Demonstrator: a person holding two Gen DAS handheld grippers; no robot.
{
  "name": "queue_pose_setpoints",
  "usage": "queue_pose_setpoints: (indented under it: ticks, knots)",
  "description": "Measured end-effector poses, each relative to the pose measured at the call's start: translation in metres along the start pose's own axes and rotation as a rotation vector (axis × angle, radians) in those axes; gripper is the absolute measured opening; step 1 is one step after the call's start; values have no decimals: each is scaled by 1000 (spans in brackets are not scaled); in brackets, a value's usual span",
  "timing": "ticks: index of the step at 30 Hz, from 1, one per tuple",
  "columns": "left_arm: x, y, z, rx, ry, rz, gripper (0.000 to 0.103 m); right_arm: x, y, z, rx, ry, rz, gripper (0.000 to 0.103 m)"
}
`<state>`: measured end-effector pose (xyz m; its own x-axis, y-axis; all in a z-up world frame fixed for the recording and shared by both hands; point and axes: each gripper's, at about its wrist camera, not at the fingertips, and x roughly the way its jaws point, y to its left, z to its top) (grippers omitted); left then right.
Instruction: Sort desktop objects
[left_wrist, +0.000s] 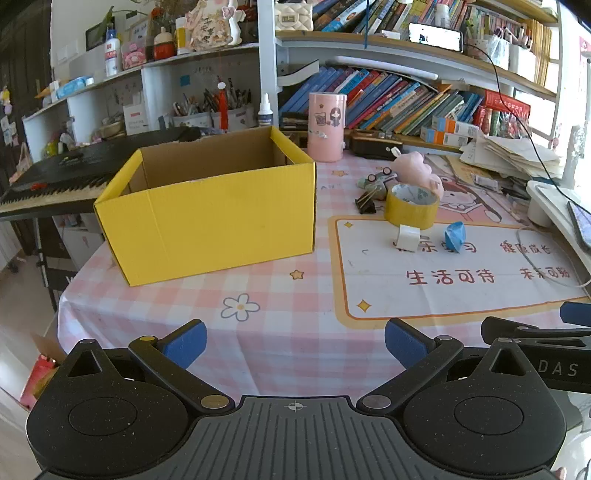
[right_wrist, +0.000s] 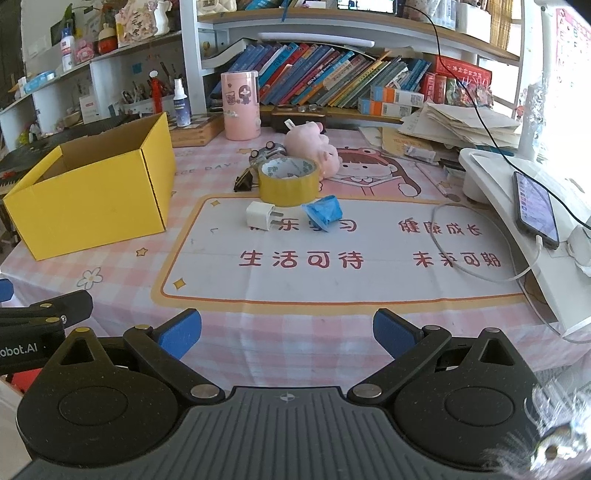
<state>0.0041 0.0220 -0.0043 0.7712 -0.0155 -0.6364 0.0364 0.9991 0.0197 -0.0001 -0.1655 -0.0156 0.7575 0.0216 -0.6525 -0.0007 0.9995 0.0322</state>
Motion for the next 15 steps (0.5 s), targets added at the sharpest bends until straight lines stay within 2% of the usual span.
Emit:
queue_pose_setpoints:
  ticks: [15]
  knots:
    - [1, -3, -1, 8, 2, -6, 103, 0, -1, 1, 2, 2, -1, 101]
